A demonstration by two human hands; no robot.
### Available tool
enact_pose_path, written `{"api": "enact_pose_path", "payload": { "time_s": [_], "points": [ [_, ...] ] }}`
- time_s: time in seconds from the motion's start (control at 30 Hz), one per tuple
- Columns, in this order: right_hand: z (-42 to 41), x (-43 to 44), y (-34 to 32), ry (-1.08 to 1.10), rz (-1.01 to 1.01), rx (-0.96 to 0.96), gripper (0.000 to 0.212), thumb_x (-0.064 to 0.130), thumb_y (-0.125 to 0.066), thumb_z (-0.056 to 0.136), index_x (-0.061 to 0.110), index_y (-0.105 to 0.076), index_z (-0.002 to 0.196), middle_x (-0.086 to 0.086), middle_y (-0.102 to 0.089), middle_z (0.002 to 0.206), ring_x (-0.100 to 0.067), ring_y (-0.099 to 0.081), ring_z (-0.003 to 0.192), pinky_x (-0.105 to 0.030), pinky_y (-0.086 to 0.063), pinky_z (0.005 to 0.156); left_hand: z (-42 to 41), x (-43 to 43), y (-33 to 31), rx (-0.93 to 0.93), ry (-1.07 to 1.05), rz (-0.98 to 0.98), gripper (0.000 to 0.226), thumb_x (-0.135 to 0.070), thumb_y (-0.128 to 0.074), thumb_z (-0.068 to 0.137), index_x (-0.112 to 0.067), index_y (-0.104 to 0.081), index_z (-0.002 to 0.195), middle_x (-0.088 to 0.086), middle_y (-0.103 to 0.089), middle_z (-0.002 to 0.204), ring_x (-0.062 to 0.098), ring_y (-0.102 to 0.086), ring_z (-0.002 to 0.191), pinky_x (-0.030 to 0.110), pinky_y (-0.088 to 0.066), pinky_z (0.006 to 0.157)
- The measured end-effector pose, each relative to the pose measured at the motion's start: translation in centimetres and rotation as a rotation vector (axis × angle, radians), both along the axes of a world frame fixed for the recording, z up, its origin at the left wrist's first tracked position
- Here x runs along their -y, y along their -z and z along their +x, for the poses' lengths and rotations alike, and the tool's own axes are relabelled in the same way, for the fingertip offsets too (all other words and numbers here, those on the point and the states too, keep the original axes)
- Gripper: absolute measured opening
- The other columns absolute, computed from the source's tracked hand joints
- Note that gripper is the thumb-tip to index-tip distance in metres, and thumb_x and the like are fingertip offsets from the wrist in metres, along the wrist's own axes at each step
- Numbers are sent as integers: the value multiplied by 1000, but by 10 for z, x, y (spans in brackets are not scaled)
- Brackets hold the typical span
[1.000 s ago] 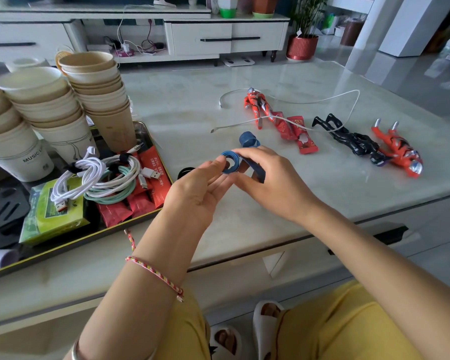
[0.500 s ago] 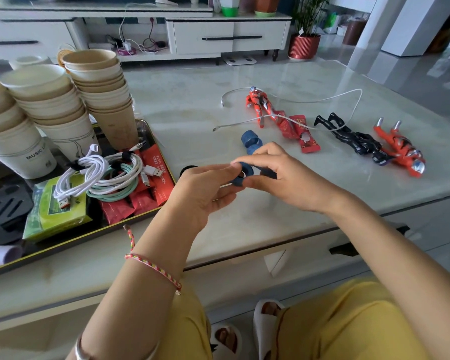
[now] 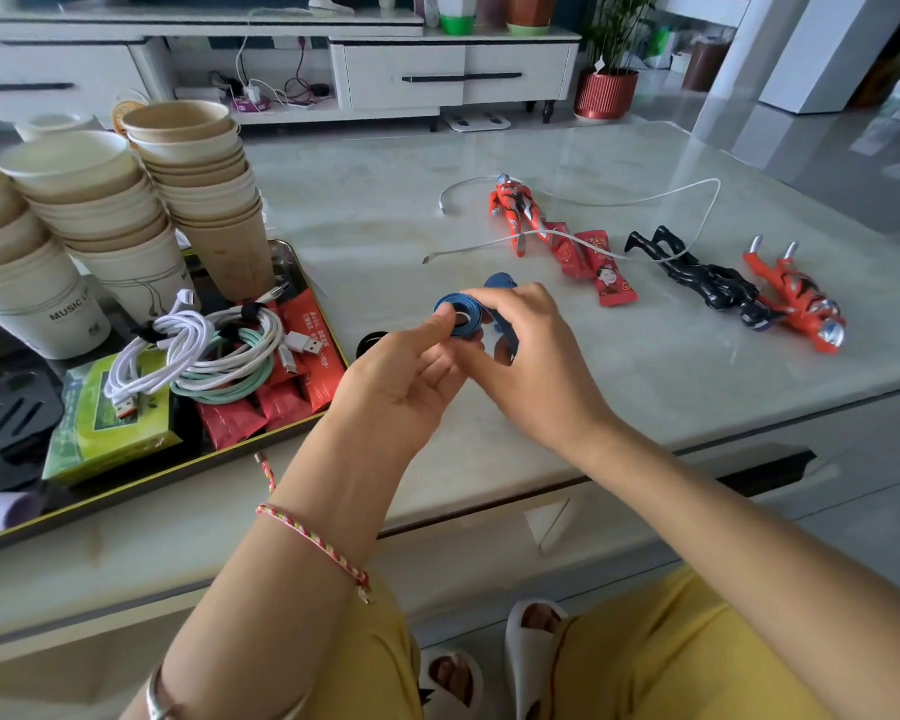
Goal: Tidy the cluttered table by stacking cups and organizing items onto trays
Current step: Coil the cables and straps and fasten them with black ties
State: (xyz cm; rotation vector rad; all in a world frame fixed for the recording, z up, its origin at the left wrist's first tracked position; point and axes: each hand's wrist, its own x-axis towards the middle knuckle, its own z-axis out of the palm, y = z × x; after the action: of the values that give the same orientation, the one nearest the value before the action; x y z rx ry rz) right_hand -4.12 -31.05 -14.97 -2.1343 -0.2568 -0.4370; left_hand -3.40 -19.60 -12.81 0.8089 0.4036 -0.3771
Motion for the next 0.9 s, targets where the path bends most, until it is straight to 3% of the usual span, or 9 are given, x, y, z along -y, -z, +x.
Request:
{"api": "enact_pose_path", "payload": {
  "time_s": [0.17,0.33,0.47,0.57,0.63,0.77,0.9],
  "points": [
    [6,16,-13,-146,-94,-97,31,15,-67,84,15,-62,115,-4,-41,96,-7,-41,79,-10,-35,71,1,-5,0,34,115,82,8,-3,-62,82,0,-63,90,12,-70,73,20,-67,67,33,-58,72],
    [3,31,-21,-273,-180,-194,39,13,-65,85,22,-57,122,-10,-41,102,-15,-41,76,-15,-37,75,4,-8,4,126,189,367,9,-14,-66,83,-6,-65,86,10,-71,85,18,-68,71,26,-59,65],
    [1,38,-22,-335,-204,-260,36,13,-63,86,23,-60,120,-8,-41,96,-3,-40,74,-12,-35,78,5,-14,4,173,366,455,11,-8,-63,84,-4,-66,94,9,-73,83,17,-71,70,25,-58,63],
    [1,39,-20,-339,-184,-247,32,13,-64,85,23,-62,116,-5,-50,96,-2,-49,81,-15,-38,79,5,-16,1,133,434,442,6,-8,-61,85,-6,-65,89,7,-73,77,15,-71,68,25,-58,63],
    [2,37,-17,-253,-142,-192,27,13,-64,85,19,-64,112,2,-56,96,-7,-55,92,-19,-42,83,6,-15,2,117,355,395,3,-9,-61,85,-8,-63,87,3,-73,73,12,-70,65,24,-56,64],
    [4,30,-11,-88,-64,-95,24,14,-55,91,14,-64,113,14,-51,86,9,-51,70,-10,-37,69,4,-5,4,84,185,213,5,-8,-60,86,-6,-63,90,7,-72,84,12,-70,68,23,-56,66],
    [0,19,-9,-133,-94,-78,30,16,-61,87,15,-60,117,-1,-47,92,-3,-48,67,-10,-36,65,1,2,4,36,108,52,9,-8,-59,88,-1,-63,93,14,-73,87,17,-70,71,27,-56,75]
  ]
}}
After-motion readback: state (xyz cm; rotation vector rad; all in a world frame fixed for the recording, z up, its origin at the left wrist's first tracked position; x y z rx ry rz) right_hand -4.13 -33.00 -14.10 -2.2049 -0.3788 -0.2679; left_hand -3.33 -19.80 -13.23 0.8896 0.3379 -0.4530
